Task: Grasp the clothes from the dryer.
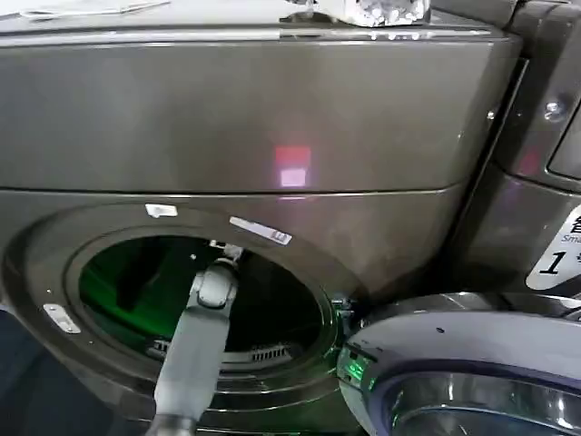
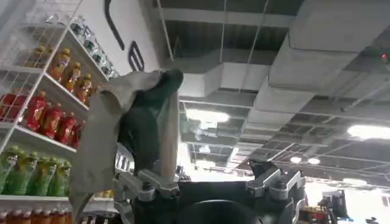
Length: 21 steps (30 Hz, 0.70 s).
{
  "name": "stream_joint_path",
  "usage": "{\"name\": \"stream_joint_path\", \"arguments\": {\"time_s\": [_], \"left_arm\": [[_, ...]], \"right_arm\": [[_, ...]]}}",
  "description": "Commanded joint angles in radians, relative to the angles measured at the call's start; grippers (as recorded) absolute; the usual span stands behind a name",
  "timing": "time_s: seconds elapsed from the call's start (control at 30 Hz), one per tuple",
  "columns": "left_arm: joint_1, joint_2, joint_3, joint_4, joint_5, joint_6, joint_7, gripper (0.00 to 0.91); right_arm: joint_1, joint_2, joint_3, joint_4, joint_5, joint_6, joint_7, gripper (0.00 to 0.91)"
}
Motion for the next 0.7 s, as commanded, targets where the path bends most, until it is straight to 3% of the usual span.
{"name": "stream_joint_path", "arguments": {"time_s": [0.03,0.33,0.7], "left_arm": [[0.058,0.000,0.003,-0.103,-0.174,0.093,-0.142,0.000],[0.052,0.004,-0.007,-0.100,-0.188,0.103,-0.137,0.000],[0.043,0.013,-0.008,-0.096,-0.187,0.101,-0.125,0.000]], "right_arm": [[-0.005,0.001,0.005,-0.003,0.001,0.002,0.001,0.907],[0.003,0.000,0.006,0.022,0.008,-0.048,0.027,0.907],[-0.006,0.000,0.024,0.034,0.019,-0.055,0.019,0.907]]}}
